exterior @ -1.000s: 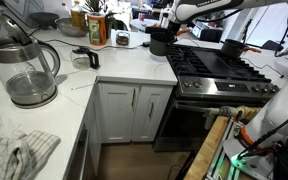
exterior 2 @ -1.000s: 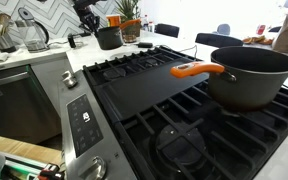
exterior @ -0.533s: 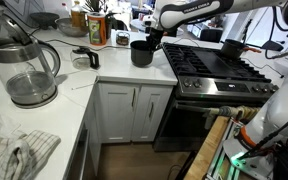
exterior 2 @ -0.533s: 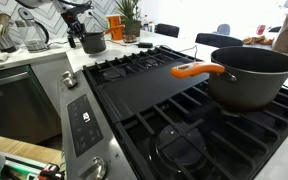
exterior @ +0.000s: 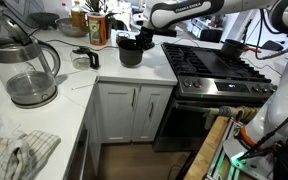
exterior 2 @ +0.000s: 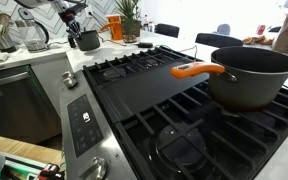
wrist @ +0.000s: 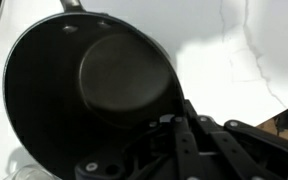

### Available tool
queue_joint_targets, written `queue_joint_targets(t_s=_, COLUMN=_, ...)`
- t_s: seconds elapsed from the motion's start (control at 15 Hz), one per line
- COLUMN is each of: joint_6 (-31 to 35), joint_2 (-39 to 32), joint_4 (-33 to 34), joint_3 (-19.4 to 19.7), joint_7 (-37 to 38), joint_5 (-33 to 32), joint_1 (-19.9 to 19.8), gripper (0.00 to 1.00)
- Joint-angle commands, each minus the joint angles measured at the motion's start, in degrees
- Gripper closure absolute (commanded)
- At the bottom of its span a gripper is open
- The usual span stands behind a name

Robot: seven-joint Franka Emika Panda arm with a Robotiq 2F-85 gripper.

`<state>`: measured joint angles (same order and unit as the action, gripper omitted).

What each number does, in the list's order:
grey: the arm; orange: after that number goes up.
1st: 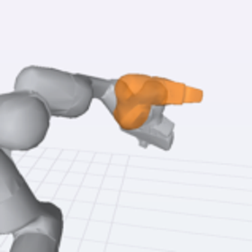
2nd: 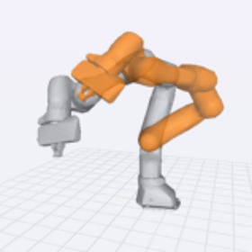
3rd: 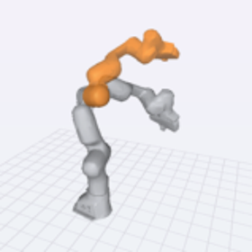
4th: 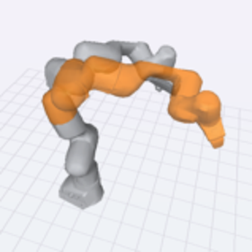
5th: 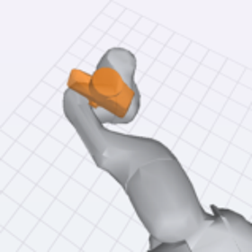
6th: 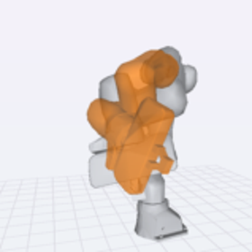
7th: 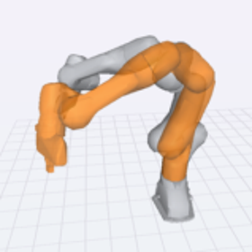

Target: Pick up the pot on the top left stove plate and put it on the counter

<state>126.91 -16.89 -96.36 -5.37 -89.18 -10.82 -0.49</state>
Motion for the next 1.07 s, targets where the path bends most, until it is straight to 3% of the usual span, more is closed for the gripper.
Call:
queue_joint_targets(t_s=0.0, joint_6=1.6, joint_2=-3.0, joint_4=3.7, joint_3=-0.2, joint_7=-6.0, joint_5=1.3, joint_1=-0.9, gripper=0.99)
queue_joint_targets(t_s=0.53, joint_6=2.8, joint_2=-6.3, joint_4=5.8, joint_3=-0.5, joint_7=-12.0, joint_5=4.1, joint_1=-2.0, gripper=0.97)
queue_joint_targets(t_s=0.6, joint_6=2.9, joint_2=-6.3, joint_4=6.0, joint_3=-0.5, joint_7=-12.4, joint_5=4.5, joint_1=-2.1, gripper=0.71)
queue_joint_targets(t_s=0.67, joint_6=2.7, joint_2=-6.3, joint_4=6.2, joint_3=-0.5, joint_7=-12.7, joint_5=4.8, joint_1=-2.1, gripper=0.70)
queue_joint_targets(t_s=1.0, joint_6=1.5, joint_2=-3.1, joint_4=7.0, joint_3=-0.5, joint_7=-10.1, joint_5=4.9, joint_1=-0.9, gripper=0.35)
